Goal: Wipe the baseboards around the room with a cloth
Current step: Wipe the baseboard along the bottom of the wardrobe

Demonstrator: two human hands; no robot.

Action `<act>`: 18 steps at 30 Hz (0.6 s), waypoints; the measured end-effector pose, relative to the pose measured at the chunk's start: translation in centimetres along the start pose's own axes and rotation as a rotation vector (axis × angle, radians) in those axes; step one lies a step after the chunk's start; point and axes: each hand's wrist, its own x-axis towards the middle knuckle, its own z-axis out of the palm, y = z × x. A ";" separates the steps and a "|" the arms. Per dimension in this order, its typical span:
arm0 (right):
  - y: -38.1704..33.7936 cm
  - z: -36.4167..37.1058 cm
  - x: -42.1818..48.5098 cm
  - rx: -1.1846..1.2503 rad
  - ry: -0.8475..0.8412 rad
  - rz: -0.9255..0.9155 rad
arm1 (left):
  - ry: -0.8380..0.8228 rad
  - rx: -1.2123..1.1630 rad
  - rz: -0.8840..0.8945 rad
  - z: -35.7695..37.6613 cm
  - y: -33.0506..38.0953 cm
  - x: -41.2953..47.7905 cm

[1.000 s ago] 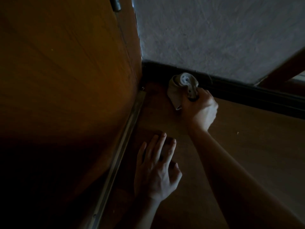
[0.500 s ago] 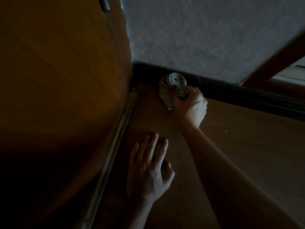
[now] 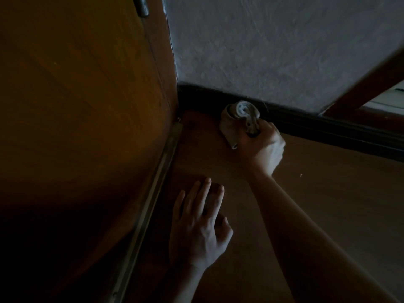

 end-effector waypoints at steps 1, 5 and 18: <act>0.6 -0.6 0.0 0.006 0.028 0.036 | -0.004 0.005 0.000 0.0 0.0 0.0; 1.5 -1.7 0.3 0.007 0.038 0.052 | -0.024 0.013 0.000 -0.1 0.0 0.2; 2.1 -2.2 1.4 0.024 -0.045 -0.070 | -0.050 0.086 0.008 0.4 -0.2 0.3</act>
